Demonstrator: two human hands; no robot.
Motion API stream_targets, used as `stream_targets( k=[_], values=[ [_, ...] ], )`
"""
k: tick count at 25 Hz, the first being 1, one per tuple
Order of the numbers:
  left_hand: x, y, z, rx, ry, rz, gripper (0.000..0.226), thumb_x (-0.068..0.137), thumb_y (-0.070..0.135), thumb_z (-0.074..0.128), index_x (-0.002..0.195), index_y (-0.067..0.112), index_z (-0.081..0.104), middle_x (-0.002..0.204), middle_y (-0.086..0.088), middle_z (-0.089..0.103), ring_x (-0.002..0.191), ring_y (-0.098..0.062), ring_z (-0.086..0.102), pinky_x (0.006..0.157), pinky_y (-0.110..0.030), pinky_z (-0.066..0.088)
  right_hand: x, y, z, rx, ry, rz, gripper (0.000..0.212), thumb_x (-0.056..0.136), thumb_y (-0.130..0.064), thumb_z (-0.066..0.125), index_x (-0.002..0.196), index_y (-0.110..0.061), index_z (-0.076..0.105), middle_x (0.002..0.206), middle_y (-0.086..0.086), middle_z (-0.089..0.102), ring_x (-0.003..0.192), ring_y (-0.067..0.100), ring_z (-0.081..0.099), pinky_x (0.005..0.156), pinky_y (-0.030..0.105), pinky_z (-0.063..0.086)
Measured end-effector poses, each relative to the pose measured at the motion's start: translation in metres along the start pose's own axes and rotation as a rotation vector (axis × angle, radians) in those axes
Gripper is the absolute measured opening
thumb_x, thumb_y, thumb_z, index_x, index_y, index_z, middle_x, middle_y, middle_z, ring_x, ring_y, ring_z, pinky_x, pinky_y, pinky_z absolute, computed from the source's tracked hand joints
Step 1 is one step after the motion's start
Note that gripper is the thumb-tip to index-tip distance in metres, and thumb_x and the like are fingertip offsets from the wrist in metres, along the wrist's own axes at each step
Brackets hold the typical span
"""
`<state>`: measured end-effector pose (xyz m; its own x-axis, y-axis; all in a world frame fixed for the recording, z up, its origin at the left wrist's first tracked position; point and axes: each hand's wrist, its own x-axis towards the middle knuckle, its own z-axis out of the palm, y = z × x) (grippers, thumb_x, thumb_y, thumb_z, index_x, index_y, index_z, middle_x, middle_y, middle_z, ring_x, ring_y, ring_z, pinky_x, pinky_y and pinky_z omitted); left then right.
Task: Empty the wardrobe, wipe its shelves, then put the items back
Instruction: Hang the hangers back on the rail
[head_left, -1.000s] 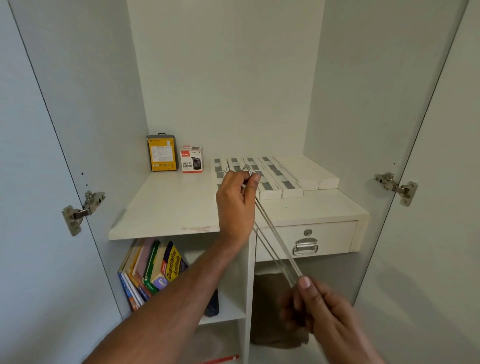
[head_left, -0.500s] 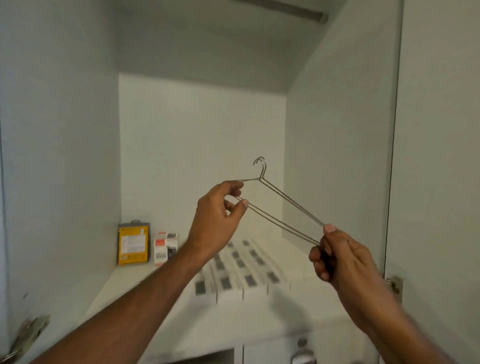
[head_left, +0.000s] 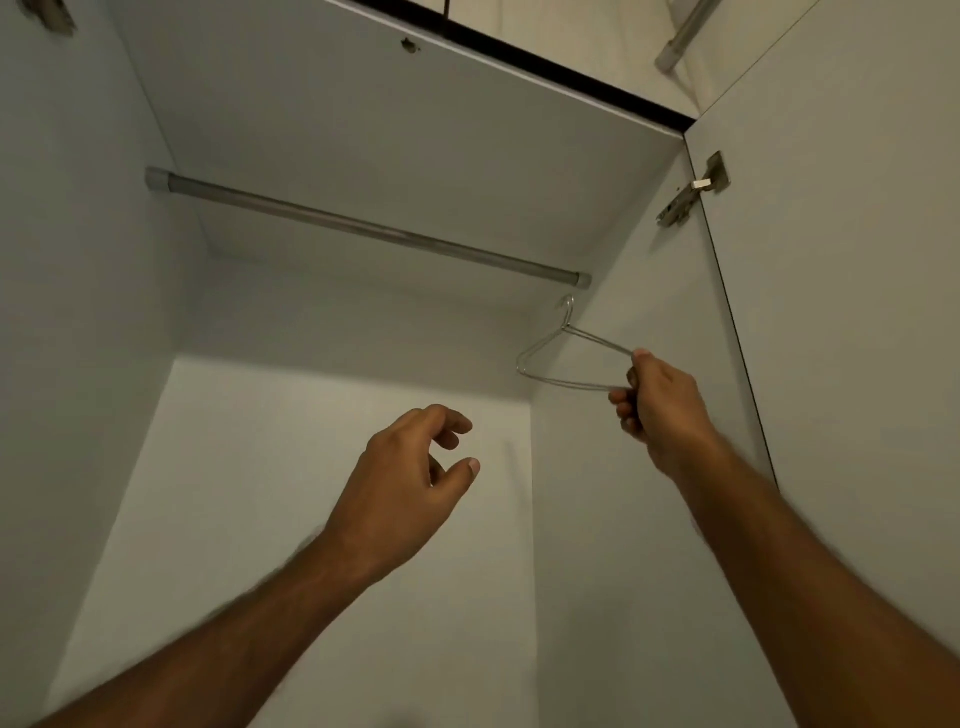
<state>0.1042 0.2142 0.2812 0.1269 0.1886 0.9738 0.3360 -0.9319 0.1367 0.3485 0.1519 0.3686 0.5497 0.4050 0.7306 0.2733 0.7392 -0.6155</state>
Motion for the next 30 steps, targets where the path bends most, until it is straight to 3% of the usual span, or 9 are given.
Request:
stream_targets(
  k=[6, 9, 20, 22, 26, 30],
  values=[
    [0.049, -0.021, 0.041, 0.067, 0.064, 0.063, 0.029, 0.090, 0.034, 0.071, 0.118, 0.033, 0.061, 0.106, 0.020, 0.060, 0.078, -0.004, 0.065, 0.065, -0.011, 0.047, 0.119, -0.019, 0.031, 0.051, 0.046, -0.059, 0.029, 0.103, -0.035, 0.043, 0.088, -0.014, 0.057, 0.076, 0.008, 0.063, 0.057, 0.013, 0.052, 0.051, 0.024, 0.042],
    [0.051, -0.035, 0.059, 0.087, 0.054, 0.065, 0.030, 0.090, 0.035, 0.071, 0.118, 0.033, 0.061, 0.106, 0.021, 0.059, 0.080, -0.002, 0.065, 0.064, -0.011, 0.048, 0.151, -0.024, 0.039, 0.065, 0.059, -0.075, 0.027, 0.103, -0.031, 0.041, 0.104, -0.010, 0.059, 0.076, 0.009, 0.064, 0.058, 0.014, 0.052, 0.051, 0.025, 0.042],
    [0.048, -0.070, 0.065, 0.211, -0.002, 0.086, 0.031, 0.090, 0.042, 0.068, 0.116, 0.046, 0.051, 0.109, 0.028, 0.055, 0.092, 0.007, 0.061, 0.068, -0.012, 0.049, 0.221, 0.003, 0.047, -0.010, 0.045, -0.002, 0.037, 0.105, -0.036, 0.041, 0.123, -0.008, 0.057, 0.079, 0.010, 0.063, 0.063, 0.015, 0.055, 0.052, 0.026, 0.042],
    [0.042, -0.075, 0.060, 0.258, -0.016, 0.096, 0.033, 0.091, 0.045, 0.066, 0.119, 0.047, 0.050, 0.110, 0.029, 0.053, 0.093, 0.008, 0.061, 0.069, -0.011, 0.049, 0.224, 0.007, 0.046, -0.024, 0.038, 0.000, 0.035, 0.105, -0.038, 0.040, 0.119, -0.010, 0.056, 0.079, 0.010, 0.062, 0.064, 0.014, 0.054, 0.054, 0.025, 0.042],
    [0.034, -0.077, 0.041, 0.335, -0.085, 0.096, 0.034, 0.092, 0.048, 0.063, 0.124, 0.046, 0.049, 0.113, 0.031, 0.050, 0.093, 0.008, 0.060, 0.070, -0.009, 0.047, 0.227, 0.004, 0.043, -0.008, 0.041, 0.009, 0.040, 0.107, -0.040, 0.039, 0.085, -0.009, 0.053, 0.080, 0.009, 0.060, 0.060, 0.013, 0.052, 0.054, 0.023, 0.042],
    [0.031, -0.064, 0.015, 0.398, -0.117, 0.125, 0.033, 0.094, 0.050, 0.060, 0.124, 0.048, 0.047, 0.112, 0.034, 0.047, 0.094, 0.008, 0.060, 0.073, -0.008, 0.046, 0.226, -0.003, 0.043, 0.017, 0.044, 0.016, 0.044, 0.106, -0.041, 0.040, 0.084, -0.006, 0.055, 0.082, 0.013, 0.062, 0.057, 0.015, 0.053, 0.053, 0.023, 0.043]
  ],
)
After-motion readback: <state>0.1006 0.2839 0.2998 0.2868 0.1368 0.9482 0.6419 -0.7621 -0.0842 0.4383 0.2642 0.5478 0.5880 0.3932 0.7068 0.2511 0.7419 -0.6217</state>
